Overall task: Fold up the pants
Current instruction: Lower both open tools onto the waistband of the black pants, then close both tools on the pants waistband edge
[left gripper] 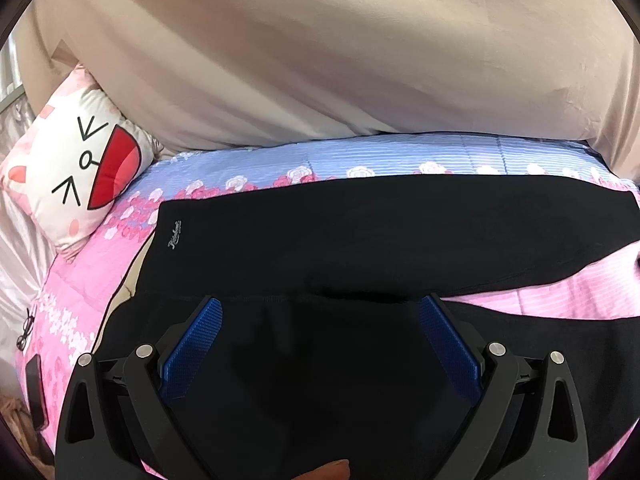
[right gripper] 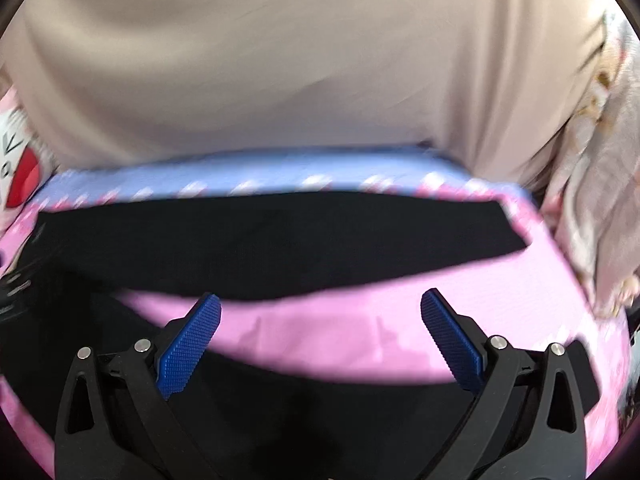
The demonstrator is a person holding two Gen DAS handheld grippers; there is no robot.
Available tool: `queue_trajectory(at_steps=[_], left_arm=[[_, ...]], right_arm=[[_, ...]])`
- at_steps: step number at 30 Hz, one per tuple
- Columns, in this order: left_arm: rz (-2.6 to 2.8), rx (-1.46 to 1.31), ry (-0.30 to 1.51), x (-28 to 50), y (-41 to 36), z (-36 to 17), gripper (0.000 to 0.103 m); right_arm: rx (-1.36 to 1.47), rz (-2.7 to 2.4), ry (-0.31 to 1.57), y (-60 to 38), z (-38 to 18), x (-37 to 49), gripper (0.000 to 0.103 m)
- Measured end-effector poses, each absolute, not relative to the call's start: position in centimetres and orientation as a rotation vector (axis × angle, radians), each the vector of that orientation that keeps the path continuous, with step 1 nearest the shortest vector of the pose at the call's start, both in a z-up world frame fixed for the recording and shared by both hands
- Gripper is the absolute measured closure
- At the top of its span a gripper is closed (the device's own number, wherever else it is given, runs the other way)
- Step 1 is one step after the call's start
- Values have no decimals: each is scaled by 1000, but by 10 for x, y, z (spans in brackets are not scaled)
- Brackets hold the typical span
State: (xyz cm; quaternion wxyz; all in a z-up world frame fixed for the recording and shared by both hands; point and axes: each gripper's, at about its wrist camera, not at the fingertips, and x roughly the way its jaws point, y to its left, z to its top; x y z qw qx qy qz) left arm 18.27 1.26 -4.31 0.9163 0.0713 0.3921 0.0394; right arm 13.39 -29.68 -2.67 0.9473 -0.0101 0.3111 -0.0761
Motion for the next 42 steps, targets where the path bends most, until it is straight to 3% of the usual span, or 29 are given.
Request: queue_trajectory(at_steps=[5, 10, 20, 22, 24, 25, 26, 30, 39, 42], left_arm=[[100, 163, 808, 196, 12, -49, 6], [109, 142, 836, 211, 14, -56, 6], [144, 188, 837, 226, 17, -67, 6], [150, 181, 839, 230, 19, -69, 6], [160, 173, 838, 234, 24, -69, 6], [164, 169, 836, 235, 26, -69, 6], [171, 163, 835, 238, 30, -69, 6], [195, 130, 819, 251, 63, -59, 6], [399, -42, 830, 336, 249, -46, 6], [313, -141, 951, 372, 280, -66, 6]], right_arm=[[-76, -311, 691, -426, -33, 199, 5], [180, -295, 842, -540, -63, 261, 5], [32, -150, 950, -565, -108, 315, 5], [49, -118, 963, -565, -116, 321, 14], [83, -79, 931, -565, -114, 324, 41], [94, -75, 924, -565, -113, 325, 47], [101, -61, 919, -564, -112, 326, 62], [91, -26, 922, -555, -113, 329, 83], [95, -45, 911, -535, -114, 323, 85], [156, -39, 915, -551, -117, 322, 84]])
